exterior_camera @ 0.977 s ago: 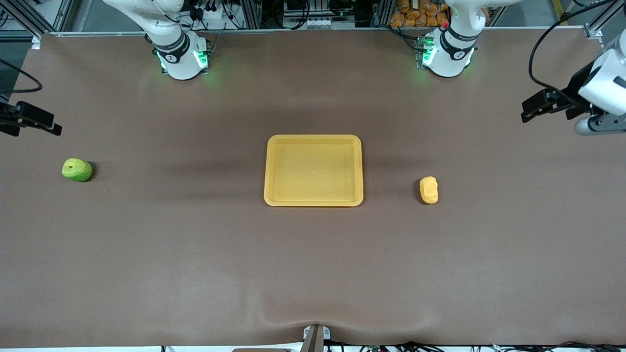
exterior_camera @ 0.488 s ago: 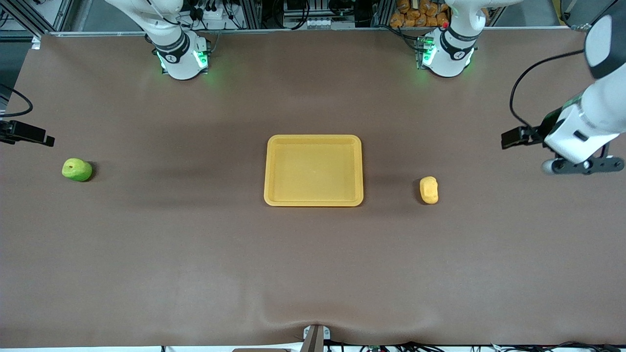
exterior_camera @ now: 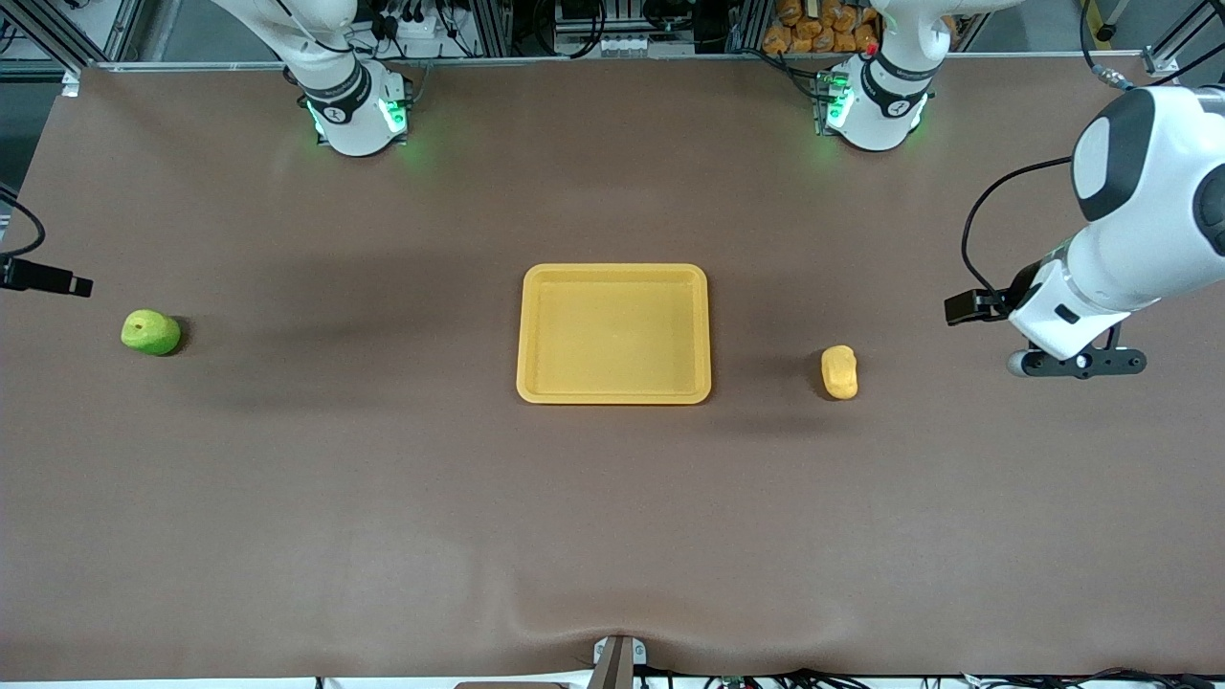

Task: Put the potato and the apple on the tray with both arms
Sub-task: 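Reach the left gripper toward the potato while the right gripper reaches the apple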

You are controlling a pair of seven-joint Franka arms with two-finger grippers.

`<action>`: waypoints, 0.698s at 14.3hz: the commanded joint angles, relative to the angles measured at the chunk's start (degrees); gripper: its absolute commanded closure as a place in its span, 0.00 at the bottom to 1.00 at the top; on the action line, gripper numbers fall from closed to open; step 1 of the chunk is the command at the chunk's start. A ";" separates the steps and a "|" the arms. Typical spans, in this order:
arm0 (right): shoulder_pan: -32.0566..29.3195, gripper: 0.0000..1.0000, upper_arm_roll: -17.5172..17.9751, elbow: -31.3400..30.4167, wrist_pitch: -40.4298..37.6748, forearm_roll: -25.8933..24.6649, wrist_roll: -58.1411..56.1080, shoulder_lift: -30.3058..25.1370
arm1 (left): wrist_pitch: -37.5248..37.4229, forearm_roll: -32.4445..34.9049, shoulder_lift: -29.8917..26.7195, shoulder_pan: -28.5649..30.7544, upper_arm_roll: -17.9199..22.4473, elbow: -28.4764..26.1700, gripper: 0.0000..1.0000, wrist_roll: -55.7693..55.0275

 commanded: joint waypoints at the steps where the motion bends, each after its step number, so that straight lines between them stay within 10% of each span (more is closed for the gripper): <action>1: -2.24 0.00 0.84 0.93 -0.08 -0.65 -0.24 2.25 | 2.44 1.20 0.20 -2.21 -0.19 -2.26 0.00 -4.02; 10: -2.42 0.00 0.93 0.58 2.64 -8.47 -0.50 7.35 | 13.78 1.20 2.41 -3.27 -0.28 -9.03 0.00 -6.59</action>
